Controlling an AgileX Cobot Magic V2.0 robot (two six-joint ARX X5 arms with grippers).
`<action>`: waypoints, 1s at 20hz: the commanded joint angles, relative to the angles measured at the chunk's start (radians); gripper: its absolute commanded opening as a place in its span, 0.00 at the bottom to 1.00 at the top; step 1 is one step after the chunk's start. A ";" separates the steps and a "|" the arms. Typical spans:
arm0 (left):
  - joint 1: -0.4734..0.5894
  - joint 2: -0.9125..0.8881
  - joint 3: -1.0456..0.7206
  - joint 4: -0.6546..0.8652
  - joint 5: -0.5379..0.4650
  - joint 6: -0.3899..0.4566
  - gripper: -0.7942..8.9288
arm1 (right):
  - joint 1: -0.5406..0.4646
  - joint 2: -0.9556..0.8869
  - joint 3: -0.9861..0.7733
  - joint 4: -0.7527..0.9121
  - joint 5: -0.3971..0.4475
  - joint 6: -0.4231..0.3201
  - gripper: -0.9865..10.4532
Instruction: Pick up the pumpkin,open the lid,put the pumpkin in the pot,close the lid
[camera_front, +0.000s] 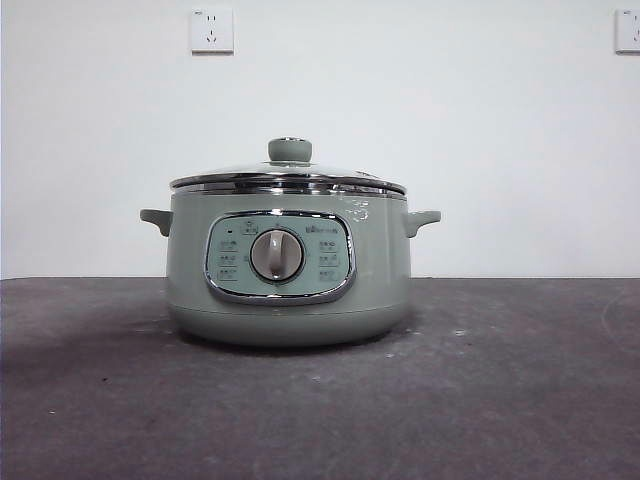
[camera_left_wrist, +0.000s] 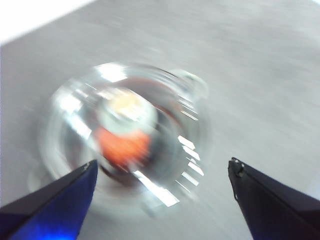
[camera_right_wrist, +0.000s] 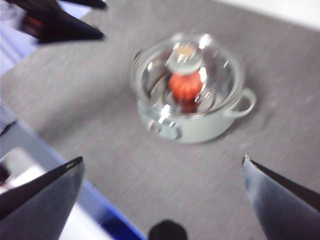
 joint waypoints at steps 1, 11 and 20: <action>0.000 -0.049 0.006 -0.090 0.063 -0.004 0.53 | 0.002 0.014 -0.008 -0.035 -0.064 0.012 0.61; 0.000 -0.189 0.008 -0.293 0.155 -0.002 0.07 | 0.002 0.042 -0.008 -0.065 -0.122 0.010 0.08; 0.000 -0.189 0.008 -0.300 0.151 -0.002 0.08 | 0.001 0.040 -0.008 -0.064 -0.115 0.019 0.09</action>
